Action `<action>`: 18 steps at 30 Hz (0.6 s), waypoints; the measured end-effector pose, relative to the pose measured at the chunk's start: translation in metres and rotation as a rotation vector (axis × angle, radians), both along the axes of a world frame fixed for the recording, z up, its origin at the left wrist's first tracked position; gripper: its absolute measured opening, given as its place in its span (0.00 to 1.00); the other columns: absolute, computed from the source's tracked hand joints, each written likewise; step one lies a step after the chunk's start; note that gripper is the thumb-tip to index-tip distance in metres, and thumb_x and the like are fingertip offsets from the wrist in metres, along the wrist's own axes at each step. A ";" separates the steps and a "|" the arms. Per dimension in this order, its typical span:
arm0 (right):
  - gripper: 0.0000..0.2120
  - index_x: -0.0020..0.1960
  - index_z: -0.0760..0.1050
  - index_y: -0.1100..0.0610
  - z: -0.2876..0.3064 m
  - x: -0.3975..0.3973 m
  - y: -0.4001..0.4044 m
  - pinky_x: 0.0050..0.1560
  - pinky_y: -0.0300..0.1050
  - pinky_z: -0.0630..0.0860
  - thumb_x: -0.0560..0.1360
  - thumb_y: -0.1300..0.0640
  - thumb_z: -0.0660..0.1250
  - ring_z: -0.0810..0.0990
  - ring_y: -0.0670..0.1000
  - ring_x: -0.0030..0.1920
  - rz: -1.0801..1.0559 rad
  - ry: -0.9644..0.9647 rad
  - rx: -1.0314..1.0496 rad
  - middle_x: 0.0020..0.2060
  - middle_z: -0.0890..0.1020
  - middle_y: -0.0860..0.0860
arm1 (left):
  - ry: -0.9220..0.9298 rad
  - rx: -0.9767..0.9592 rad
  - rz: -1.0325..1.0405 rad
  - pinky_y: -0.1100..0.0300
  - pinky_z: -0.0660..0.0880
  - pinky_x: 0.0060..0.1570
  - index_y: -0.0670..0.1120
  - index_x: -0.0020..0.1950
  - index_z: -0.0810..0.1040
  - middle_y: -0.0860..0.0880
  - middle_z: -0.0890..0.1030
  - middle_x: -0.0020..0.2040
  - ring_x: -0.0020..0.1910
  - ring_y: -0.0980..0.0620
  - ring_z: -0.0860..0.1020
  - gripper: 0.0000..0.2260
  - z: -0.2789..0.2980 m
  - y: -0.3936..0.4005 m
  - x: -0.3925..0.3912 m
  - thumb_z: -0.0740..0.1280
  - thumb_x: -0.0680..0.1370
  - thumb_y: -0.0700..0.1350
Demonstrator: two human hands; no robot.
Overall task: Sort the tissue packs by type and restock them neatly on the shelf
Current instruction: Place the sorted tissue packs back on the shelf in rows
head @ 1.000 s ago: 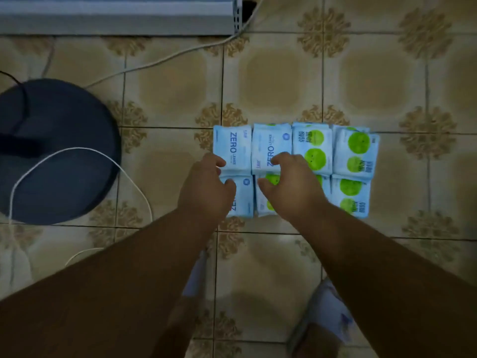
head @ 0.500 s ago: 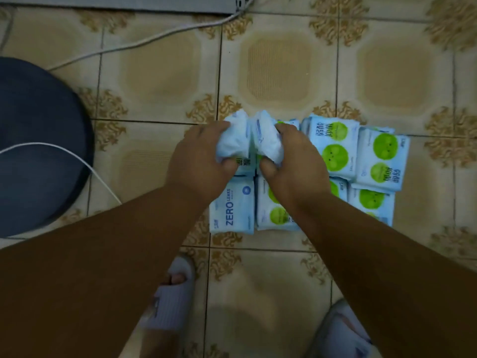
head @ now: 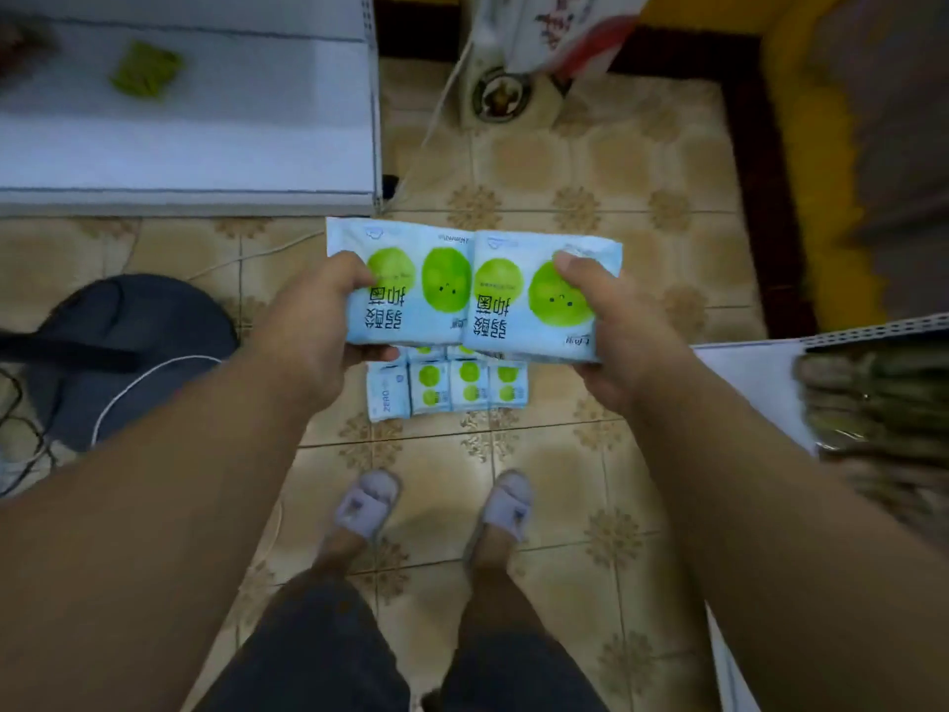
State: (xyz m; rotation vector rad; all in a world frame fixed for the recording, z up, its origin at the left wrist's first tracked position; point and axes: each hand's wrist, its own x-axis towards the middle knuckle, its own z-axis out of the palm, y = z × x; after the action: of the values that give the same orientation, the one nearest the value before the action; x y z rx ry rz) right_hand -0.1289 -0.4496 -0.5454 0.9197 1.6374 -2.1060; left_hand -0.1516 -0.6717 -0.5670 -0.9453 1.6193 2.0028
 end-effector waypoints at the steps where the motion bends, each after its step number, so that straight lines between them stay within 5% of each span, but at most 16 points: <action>1: 0.21 0.64 0.75 0.58 0.037 0.005 0.008 0.44 0.56 0.83 0.73 0.55 0.73 0.86 0.58 0.48 -0.003 0.029 0.023 0.50 0.85 0.56 | 0.024 0.030 -0.048 0.60 0.72 0.22 0.46 0.46 0.75 0.47 0.81 0.37 0.33 0.46 0.80 0.05 0.033 0.007 0.000 0.60 0.78 0.42; 4: 0.21 0.65 0.73 0.60 0.131 0.027 0.032 0.51 0.68 0.79 0.74 0.57 0.71 0.83 0.65 0.54 -0.128 0.165 0.086 0.56 0.83 0.61 | 0.114 0.171 -0.203 0.61 0.70 0.23 0.47 0.45 0.76 0.47 0.82 0.38 0.33 0.45 0.80 0.07 0.118 0.029 -0.005 0.58 0.77 0.43; 8: 0.16 0.64 0.75 0.59 0.222 0.075 0.053 0.47 0.64 0.81 0.77 0.57 0.68 0.84 0.64 0.52 -0.438 0.356 0.131 0.54 0.84 0.60 | 0.242 0.349 -0.454 0.61 0.69 0.24 0.46 0.52 0.77 0.44 0.83 0.43 0.35 0.40 0.80 0.11 0.209 0.064 -0.007 0.58 0.75 0.44; 12: 0.11 0.60 0.75 0.57 0.288 0.127 0.069 0.42 0.63 0.81 0.78 0.58 0.67 0.85 0.63 0.49 -0.713 0.505 0.117 0.48 0.86 0.57 | 0.368 0.470 -0.668 0.61 0.71 0.24 0.45 0.57 0.76 0.44 0.83 0.44 0.36 0.43 0.81 0.20 0.284 0.111 0.012 0.68 0.65 0.41; 18: 0.10 0.52 0.73 0.54 0.364 0.205 0.122 0.41 0.68 0.81 0.74 0.60 0.72 0.85 0.63 0.48 -0.880 0.643 0.243 0.51 0.84 0.59 | 0.602 0.473 -0.824 0.60 0.73 0.27 0.48 0.57 0.76 0.48 0.84 0.44 0.38 0.51 0.79 0.18 0.357 0.202 0.071 0.72 0.69 0.38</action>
State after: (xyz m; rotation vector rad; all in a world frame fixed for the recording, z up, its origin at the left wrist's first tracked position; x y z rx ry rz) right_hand 0.0759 -0.3273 -0.1816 1.3013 2.0647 -3.0813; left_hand -0.0811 -0.4702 -0.2101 0.4873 1.3358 1.9465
